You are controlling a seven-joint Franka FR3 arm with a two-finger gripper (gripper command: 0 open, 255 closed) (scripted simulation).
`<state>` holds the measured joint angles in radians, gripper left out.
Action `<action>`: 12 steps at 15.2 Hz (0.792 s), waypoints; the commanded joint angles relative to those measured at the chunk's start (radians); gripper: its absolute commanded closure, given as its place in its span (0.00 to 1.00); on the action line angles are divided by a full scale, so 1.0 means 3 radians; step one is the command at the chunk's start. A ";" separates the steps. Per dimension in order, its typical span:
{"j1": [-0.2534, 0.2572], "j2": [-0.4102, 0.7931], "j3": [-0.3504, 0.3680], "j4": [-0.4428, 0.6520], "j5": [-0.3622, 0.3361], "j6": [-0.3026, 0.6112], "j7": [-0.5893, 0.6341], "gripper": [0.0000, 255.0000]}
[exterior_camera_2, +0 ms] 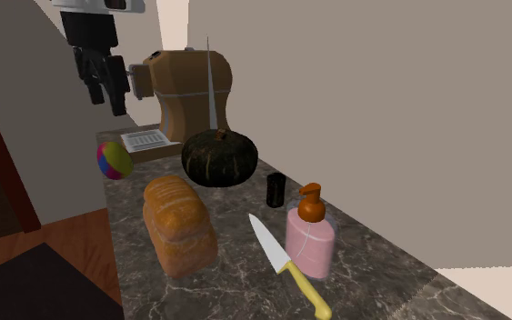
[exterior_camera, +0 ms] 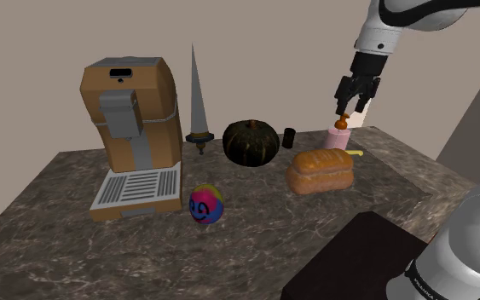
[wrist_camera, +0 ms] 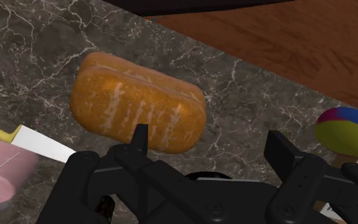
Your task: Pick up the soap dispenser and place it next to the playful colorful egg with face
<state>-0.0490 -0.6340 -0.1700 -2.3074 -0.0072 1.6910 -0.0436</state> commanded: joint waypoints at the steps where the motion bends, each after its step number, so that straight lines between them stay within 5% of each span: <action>1: -0.0029 0.0165 -0.0117 0.0061 -0.0064 0.0100 -0.0148 0.00; 12: -0.0138 0.1219 -0.0721 0.0631 -0.0135 0.0562 -0.0956 0.00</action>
<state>-0.0874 -0.3021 -0.3694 -2.1395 -0.0505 1.8480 -0.3043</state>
